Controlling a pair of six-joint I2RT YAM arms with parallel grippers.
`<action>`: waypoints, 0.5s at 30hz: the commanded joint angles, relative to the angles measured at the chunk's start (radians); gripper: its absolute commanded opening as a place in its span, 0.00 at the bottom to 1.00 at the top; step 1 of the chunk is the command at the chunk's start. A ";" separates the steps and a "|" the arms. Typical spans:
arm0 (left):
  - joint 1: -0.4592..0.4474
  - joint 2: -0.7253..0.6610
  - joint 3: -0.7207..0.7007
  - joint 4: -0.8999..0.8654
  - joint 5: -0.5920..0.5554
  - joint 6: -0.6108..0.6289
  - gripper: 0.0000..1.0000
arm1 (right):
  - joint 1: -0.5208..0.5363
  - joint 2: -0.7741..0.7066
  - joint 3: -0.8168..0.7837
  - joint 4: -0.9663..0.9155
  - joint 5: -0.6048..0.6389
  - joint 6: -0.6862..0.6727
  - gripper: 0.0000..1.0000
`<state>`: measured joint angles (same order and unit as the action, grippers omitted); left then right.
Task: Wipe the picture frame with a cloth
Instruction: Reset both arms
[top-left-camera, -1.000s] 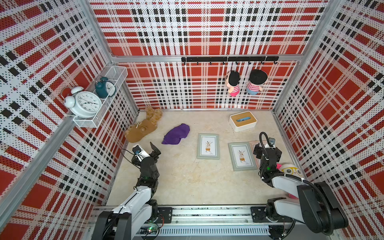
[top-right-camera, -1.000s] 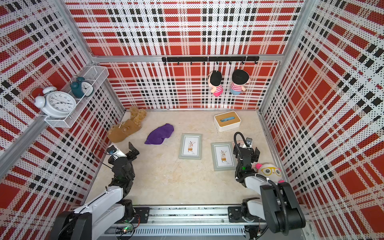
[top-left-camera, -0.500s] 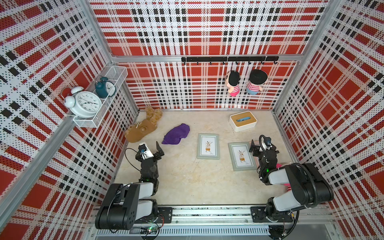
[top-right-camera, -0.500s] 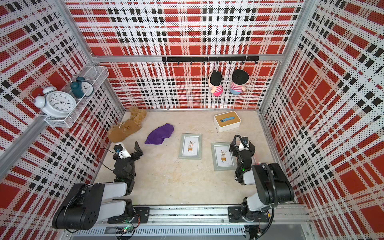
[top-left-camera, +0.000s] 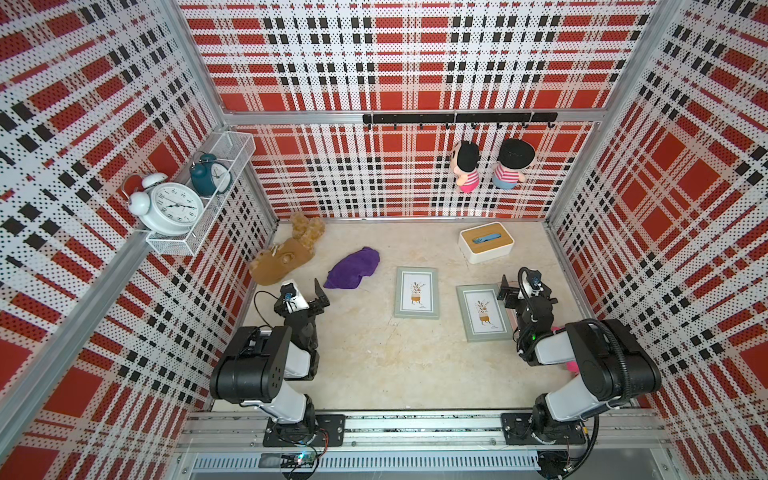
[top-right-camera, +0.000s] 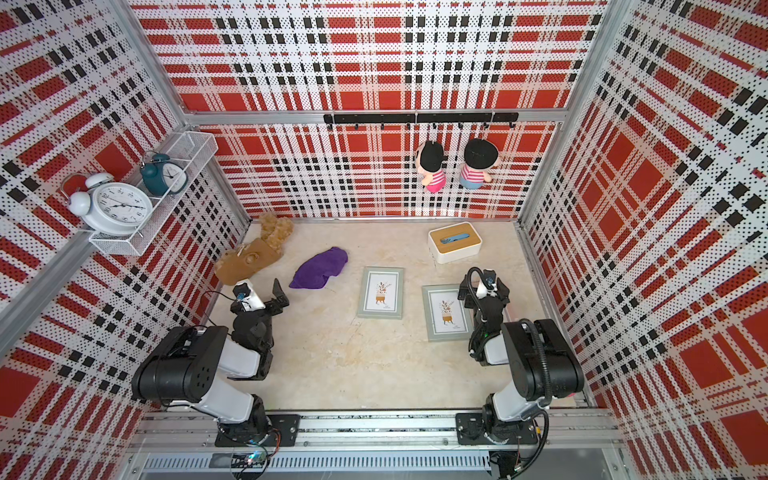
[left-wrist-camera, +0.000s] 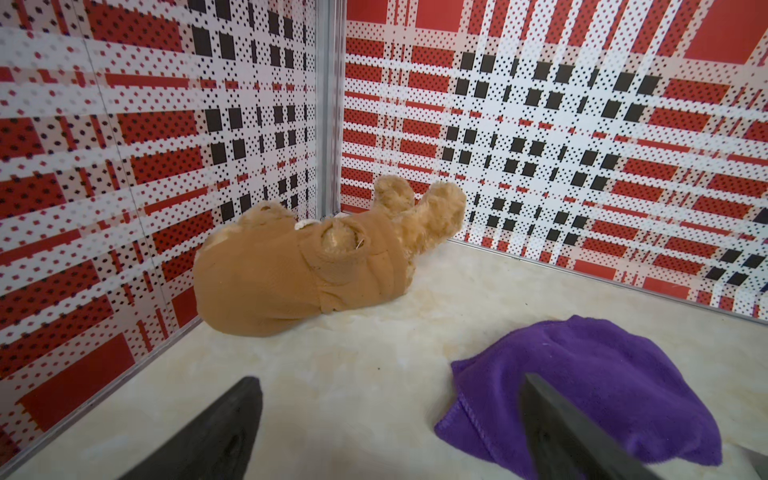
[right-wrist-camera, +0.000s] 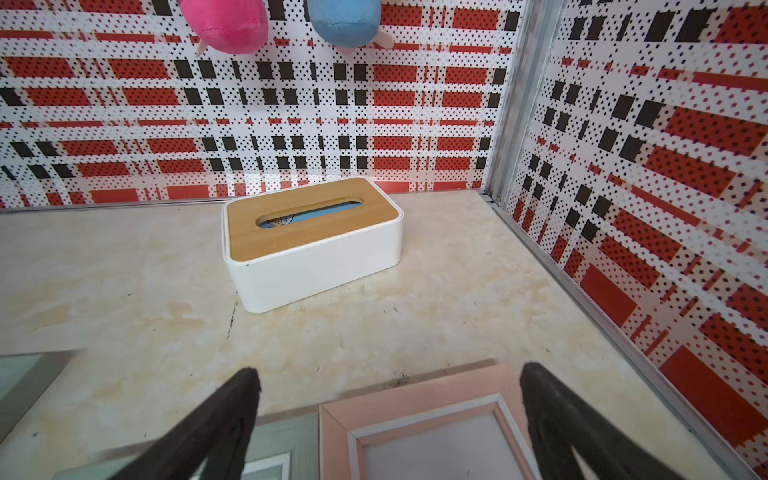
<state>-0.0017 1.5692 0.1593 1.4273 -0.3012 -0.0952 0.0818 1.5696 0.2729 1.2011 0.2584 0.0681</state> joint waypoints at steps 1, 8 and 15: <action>-0.017 0.007 0.036 0.004 -0.030 0.027 0.98 | -0.011 0.001 0.009 -0.026 0.027 0.005 1.00; -0.019 0.005 0.035 0.002 -0.031 0.027 0.98 | -0.010 0.002 0.002 -0.010 0.034 0.002 1.00; -0.017 0.004 0.032 0.004 -0.030 0.025 0.98 | -0.010 0.004 0.006 -0.015 0.031 0.002 1.00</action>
<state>-0.0135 1.5692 0.1886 1.4250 -0.3222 -0.0803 0.0818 1.5696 0.2749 1.1709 0.2783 0.0719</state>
